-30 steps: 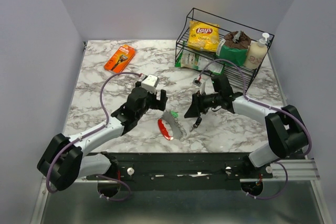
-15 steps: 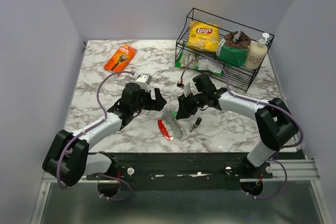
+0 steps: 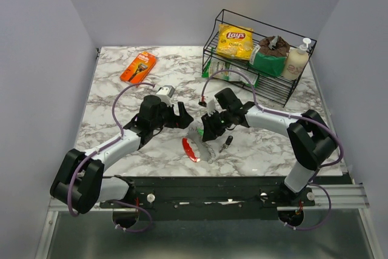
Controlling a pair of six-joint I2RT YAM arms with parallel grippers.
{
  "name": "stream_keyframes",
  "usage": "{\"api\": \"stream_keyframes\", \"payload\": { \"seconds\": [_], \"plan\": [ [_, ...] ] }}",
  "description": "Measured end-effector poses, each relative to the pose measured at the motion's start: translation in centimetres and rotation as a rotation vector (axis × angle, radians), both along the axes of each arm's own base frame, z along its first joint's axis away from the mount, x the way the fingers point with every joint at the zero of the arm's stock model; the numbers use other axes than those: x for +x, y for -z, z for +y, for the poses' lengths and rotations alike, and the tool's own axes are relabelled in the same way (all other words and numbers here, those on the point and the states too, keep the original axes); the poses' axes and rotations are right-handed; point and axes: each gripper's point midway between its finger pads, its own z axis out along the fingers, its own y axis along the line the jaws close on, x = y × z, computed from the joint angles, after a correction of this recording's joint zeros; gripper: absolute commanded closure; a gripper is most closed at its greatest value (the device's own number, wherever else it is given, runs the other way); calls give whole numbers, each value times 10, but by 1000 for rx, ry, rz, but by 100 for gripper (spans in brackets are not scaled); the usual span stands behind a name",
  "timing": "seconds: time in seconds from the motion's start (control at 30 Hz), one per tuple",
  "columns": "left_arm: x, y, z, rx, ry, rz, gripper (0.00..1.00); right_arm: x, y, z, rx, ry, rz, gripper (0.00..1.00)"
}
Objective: Put the keys on the keyring
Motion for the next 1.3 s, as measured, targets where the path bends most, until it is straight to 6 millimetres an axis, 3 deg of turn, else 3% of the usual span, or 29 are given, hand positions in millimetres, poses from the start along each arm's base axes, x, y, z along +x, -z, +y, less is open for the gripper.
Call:
{"api": "stream_keyframes", "payload": {
  "seconds": [0.93,1.3],
  "plan": [
    [-3,5,0,-4,8,10,1,2,27,6,-72,-12,15,64],
    [-3,5,0,-5,9,10,1,8,31,7,-93,-1,4,86]
  ]
}}
